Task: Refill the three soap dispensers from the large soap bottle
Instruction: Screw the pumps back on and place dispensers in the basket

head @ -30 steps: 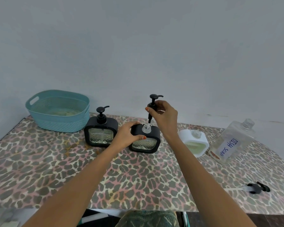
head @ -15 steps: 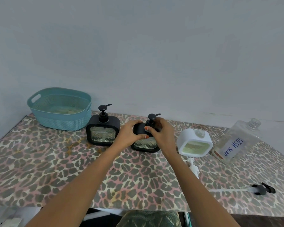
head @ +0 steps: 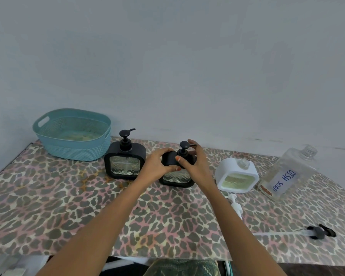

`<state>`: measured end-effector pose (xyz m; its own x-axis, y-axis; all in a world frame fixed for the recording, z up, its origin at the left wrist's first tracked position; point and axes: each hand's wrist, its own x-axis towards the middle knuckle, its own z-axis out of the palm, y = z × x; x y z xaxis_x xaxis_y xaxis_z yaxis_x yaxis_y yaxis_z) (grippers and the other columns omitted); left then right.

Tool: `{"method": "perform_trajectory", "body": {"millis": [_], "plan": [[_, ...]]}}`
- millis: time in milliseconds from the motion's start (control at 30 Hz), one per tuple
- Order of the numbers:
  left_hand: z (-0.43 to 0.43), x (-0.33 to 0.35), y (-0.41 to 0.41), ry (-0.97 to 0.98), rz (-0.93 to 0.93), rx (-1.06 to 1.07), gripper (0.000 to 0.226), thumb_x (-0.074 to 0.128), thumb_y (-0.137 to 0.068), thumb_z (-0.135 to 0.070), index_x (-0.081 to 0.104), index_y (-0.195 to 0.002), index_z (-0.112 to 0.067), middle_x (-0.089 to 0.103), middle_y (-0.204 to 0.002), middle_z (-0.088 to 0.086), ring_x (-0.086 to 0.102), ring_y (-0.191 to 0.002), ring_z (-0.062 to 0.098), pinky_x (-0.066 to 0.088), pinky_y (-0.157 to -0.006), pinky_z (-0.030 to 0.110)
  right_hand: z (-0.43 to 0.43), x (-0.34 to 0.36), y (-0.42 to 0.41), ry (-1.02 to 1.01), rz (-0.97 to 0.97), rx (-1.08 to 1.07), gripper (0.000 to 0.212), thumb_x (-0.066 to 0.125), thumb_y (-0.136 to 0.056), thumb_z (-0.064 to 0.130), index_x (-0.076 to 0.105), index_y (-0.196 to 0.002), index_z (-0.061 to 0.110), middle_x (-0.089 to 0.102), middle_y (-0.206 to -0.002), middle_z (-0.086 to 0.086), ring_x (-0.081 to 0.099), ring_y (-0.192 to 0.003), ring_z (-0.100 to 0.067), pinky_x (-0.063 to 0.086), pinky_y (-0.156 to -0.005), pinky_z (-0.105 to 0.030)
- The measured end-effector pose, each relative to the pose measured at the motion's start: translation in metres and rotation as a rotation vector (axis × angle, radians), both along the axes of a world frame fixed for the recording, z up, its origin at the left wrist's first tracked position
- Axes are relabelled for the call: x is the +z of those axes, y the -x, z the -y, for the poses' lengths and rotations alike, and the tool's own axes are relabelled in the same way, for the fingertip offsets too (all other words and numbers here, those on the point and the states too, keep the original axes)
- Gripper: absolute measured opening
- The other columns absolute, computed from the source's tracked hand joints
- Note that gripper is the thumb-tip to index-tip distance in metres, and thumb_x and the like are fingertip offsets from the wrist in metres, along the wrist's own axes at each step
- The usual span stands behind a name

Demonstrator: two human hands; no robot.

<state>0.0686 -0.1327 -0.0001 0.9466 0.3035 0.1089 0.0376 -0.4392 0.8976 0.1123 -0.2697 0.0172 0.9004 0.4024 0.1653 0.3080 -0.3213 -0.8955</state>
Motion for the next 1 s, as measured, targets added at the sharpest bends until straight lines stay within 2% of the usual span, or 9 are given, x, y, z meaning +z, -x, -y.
{"method": "perform_trajectory", "body": {"millis": [100,167,400,500,600,700,800,933,1000], "plan": [[-0.001,-0.001,-0.001,-0.012,-0.002,0.006,0.065,0.08,-0.067,-0.028,0.053,-0.124,-0.015,0.056,-0.127,0.003,0.05,-0.119,0.017,0.037,-0.094,0.023,0.013,0.013,0.0,0.003,-0.041,0.143,0.037,0.057,-0.09,0.012,0.05,-0.126,0.018,0.059,-0.108,0.009,0.053,-0.097,0.003,0.038,-0.082,-0.002],[0.0,-0.001,-0.001,-0.012,0.0,0.007,0.065,0.08,-0.067,-0.027,0.053,-0.124,-0.015,0.056,-0.128,0.003,0.05,-0.12,0.018,0.037,-0.094,0.023,0.014,0.013,-0.001,0.026,-0.002,0.139,0.03,0.057,-0.09,0.01,0.057,-0.12,0.011,0.06,-0.105,0.003,0.054,-0.093,-0.001,0.037,-0.073,0.003],[0.001,0.001,0.0,-0.012,0.012,0.003,0.061,0.08,-0.068,-0.023,0.054,-0.123,-0.014,0.058,-0.125,0.002,0.05,-0.117,0.015,0.036,-0.092,0.021,-0.011,-0.004,-0.007,0.019,0.048,-0.168,0.035,0.077,-0.072,0.027,0.048,-0.088,0.016,0.054,-0.086,0.002,0.052,-0.082,-0.016,0.041,-0.07,-0.023],[0.001,0.0,0.001,-0.009,0.018,0.004,0.059,0.079,-0.068,-0.022,0.055,-0.122,-0.014,0.059,-0.123,0.002,0.051,-0.116,0.014,0.037,-0.091,0.021,-0.013,-0.007,-0.005,0.073,0.062,-0.161,0.042,0.077,-0.071,0.032,0.048,-0.099,0.018,0.053,-0.095,0.003,0.053,-0.092,-0.019,0.044,-0.082,-0.034],[0.001,0.0,0.0,-0.009,0.011,0.002,0.062,0.08,-0.068,-0.024,0.054,-0.123,-0.013,0.059,-0.124,0.003,0.052,-0.116,0.016,0.038,-0.092,0.022,-0.001,-0.001,-0.004,0.044,-0.021,0.017,0.048,0.069,-0.081,0.024,0.047,-0.124,0.02,0.058,-0.111,-0.001,0.056,-0.103,-0.018,0.046,-0.092,-0.034],[0.0,-0.001,-0.001,-0.019,0.003,0.013,0.065,0.08,-0.068,-0.025,0.053,-0.125,-0.014,0.056,-0.127,0.003,0.049,-0.12,0.017,0.036,-0.094,0.022,0.01,0.006,-0.005,0.055,0.008,0.124,0.033,0.062,-0.086,0.013,0.057,-0.118,0.013,0.063,-0.109,-0.004,0.059,-0.101,-0.018,0.047,-0.09,-0.028],[0.001,0.0,0.0,-0.021,0.005,0.013,0.064,0.08,-0.068,-0.025,0.052,-0.125,-0.014,0.056,-0.128,0.003,0.049,-0.12,0.017,0.036,-0.093,0.021,0.007,0.006,-0.006,0.062,0.016,0.053,0.027,0.065,-0.083,0.011,0.058,-0.109,0.009,0.062,-0.105,-0.004,0.054,-0.095,-0.012,0.041,-0.076,-0.015],[0.0,-0.002,0.0,-0.008,0.006,0.007,0.064,0.08,-0.067,-0.025,0.053,-0.125,-0.014,0.057,-0.126,0.003,0.051,-0.119,0.017,0.04,-0.098,0.027,-0.009,-0.004,-0.007,0.094,0.04,-0.141,0.037,0.076,-0.072,0.024,0.045,-0.091,0.017,0.057,-0.094,-0.002,0.055,-0.087,-0.019,0.044,-0.077,-0.033],[0.0,-0.003,0.0,-0.006,0.007,0.009,0.063,0.08,-0.067,-0.024,0.054,-0.124,-0.014,0.057,-0.126,0.002,0.05,-0.119,0.017,0.04,-0.101,0.03,-0.014,-0.006,-0.007,0.145,0.087,-0.19,0.042,0.077,-0.07,0.031,0.044,-0.092,0.018,0.054,-0.091,0.001,0.055,-0.089,-0.021,0.045,-0.08,-0.038]]}}
